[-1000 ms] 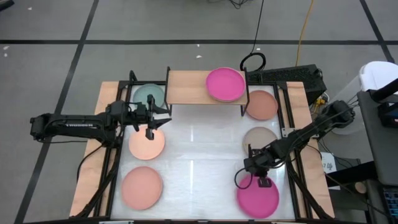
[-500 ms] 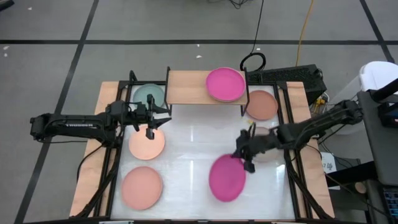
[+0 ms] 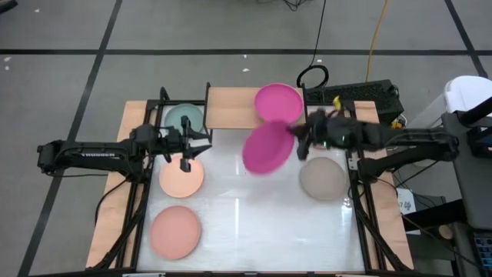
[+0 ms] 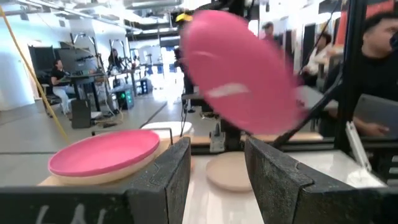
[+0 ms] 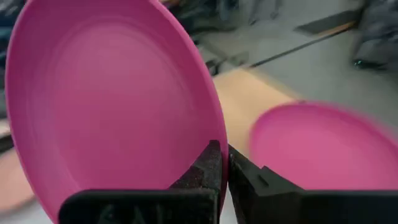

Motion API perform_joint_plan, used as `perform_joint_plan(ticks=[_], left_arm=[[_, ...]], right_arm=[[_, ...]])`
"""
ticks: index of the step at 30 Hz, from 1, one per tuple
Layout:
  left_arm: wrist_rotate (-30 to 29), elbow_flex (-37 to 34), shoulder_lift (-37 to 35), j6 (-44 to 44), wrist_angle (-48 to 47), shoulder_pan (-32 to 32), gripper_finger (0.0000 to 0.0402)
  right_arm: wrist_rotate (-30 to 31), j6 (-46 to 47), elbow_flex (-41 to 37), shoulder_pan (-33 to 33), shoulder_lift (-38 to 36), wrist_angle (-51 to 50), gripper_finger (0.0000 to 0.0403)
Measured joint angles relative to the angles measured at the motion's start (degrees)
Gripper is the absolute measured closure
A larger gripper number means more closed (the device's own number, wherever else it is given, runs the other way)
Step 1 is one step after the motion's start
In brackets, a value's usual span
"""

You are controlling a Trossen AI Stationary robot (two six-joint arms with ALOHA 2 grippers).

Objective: Place and stack plates onto a shelf
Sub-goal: Stack the pink plate on top of the pink plate on the shelf

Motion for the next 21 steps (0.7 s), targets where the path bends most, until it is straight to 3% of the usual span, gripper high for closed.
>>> perform_joint_plan(ticks=[11,17,21], left_arm=[[0.88,0.0,0.0,0.24,2.59,-0.54,0.0243],[0.89,0.0,0.0,0.17,3.06,-0.53,0.0243],[0.89,0.0,-0.01,0.04,3.04,-0.54,0.0243]], right_arm=[[-1.72,-4.12,8.15,-20.35,6.01,0.36,0.0403],[-20.42,1.73,10.12,-32.37,12.52,-3.7,0.0403],[-24.94,1.95,10.47,-37.14,15.4,-3.2,0.0403]])
